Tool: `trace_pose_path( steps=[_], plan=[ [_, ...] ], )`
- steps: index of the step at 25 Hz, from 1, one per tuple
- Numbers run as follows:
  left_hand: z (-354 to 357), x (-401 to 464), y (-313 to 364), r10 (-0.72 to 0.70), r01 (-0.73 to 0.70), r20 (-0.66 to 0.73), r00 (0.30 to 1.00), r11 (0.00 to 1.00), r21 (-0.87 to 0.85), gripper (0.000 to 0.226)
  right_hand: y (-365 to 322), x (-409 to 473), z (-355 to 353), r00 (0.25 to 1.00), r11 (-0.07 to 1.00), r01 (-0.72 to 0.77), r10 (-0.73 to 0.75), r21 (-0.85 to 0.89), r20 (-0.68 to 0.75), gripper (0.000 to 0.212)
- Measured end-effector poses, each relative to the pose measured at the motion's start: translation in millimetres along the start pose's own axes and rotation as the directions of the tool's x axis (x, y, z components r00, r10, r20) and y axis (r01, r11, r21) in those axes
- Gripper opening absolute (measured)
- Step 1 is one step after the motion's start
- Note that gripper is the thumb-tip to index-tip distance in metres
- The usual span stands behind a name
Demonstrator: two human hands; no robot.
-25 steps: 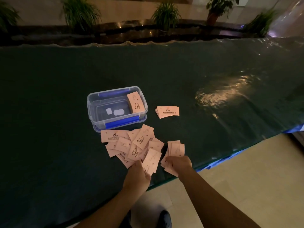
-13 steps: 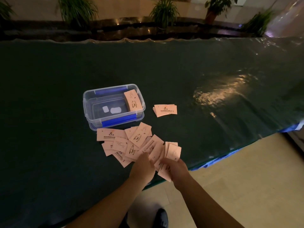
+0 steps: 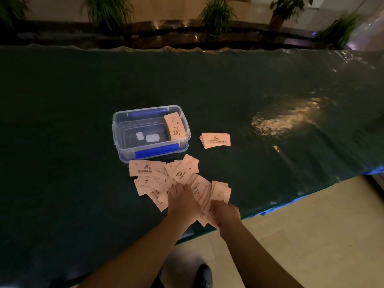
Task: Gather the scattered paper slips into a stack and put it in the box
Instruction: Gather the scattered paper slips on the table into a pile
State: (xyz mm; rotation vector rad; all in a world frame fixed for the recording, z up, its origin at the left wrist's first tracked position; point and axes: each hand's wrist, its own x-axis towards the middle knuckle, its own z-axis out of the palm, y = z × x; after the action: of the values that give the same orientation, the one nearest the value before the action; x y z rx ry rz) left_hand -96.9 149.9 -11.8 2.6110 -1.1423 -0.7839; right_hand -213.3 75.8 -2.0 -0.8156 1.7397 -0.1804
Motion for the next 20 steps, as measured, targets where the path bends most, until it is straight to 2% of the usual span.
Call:
trace_pose_path(
  steps=[3,5,9,12,14,17,19,20],
  plan=[
    [0,-2,-4,0.011,-0.014,-0.035,0.999,0.997,-0.079,0.039,-3,2,-9,0.999,0.999,-0.016,0.017,-0.042,0.03,0.02],
    [-2,-3,-3,-0.003,-0.003,-0.028,1.0,0.976,-0.22,0.031,-4,4,-15,0.999,1.0,-0.006,0.007,-0.031,0.036,0.018],
    [-6,-6,8,0.051,-0.004,0.11,0.993,0.919,-0.394,0.02,1,4,-22,0.996,0.999,0.018,-0.022,0.047,0.082,0.014],
    [-4,-12,26,0.116,-0.009,0.216,0.969,0.897,-0.442,0.023,-3,1,-17,0.995,0.997,0.062,-0.066,0.054,0.075,0.017],
    [-3,-17,35,0.117,0.01,0.231,0.966,0.876,-0.483,0.027,-9,-2,-16,0.994,0.996,0.07,-0.074,0.056,0.085,0.021],
    [-6,-20,36,0.119,0.044,0.223,0.968,0.789,-0.613,0.032,-12,-4,-24,0.986,0.991,0.012,-0.034,0.133,0.165,0.024],
    [-13,-17,27,0.144,-0.012,0.181,0.973,0.813,-0.582,0.032,-13,-5,-29,0.969,0.983,-0.005,-0.04,0.183,0.243,0.025],
    [-17,-11,20,0.132,-0.055,0.111,0.985,0.849,-0.526,0.031,-14,-5,-30,0.962,0.981,0.001,-0.054,0.194,0.266,0.026]
  ],
)
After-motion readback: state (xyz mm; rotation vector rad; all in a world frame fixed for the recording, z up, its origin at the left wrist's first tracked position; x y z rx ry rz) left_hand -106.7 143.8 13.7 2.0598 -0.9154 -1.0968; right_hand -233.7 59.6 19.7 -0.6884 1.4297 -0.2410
